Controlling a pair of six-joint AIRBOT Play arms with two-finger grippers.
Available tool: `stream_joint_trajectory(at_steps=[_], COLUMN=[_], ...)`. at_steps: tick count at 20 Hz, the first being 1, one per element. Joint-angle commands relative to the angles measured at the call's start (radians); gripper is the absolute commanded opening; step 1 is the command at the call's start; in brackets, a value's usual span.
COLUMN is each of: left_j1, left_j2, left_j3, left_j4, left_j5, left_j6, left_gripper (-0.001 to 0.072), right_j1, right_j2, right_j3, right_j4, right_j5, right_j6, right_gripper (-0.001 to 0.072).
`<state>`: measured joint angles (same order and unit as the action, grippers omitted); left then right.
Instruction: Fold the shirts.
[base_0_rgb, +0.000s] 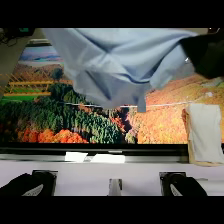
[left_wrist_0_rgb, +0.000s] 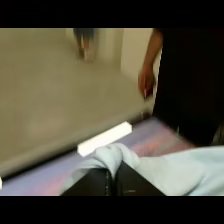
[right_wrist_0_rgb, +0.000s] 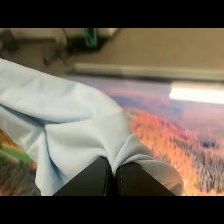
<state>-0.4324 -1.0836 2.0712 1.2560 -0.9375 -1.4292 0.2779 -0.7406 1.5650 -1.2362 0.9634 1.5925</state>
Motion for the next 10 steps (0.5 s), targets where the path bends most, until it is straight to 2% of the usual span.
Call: stream_joint_trajectory(at_steps=[1,4,6,8,10], left_j1=[0.012,0.012,0.012,0.014,0.014], left_j2=[0.150,0.221,0.206,0.158,0.074], left_j3=[-0.023,-0.101,-0.101,-0.104,-0.106], left_j4=[-0.044,-0.063,-0.062,-0.043,-0.022], left_j5=[0.365,0.448,0.447,0.444,0.412], left_j6=[0.001,0.023,0.099,0.140,0.138], left_gripper=[0.0031,0.0031,0.0031,0.0031,0.0032], right_j1=[0.001,0.001,0.001,0.001,0.001], right_j2=[0.051,0.027,-0.017,-0.066,-0.117], right_j3=[0.116,0.113,0.102,0.065,-0.007], right_j4=[-0.014,-0.015,-0.014,-0.015,-0.010], right_j5=[0.047,0.281,0.414,0.487,0.512], right_j6=[0.091,0.161,0.174,0.174,0.180], right_gripper=[0.0023,0.0023,0.0023,0.0023,0.0023])
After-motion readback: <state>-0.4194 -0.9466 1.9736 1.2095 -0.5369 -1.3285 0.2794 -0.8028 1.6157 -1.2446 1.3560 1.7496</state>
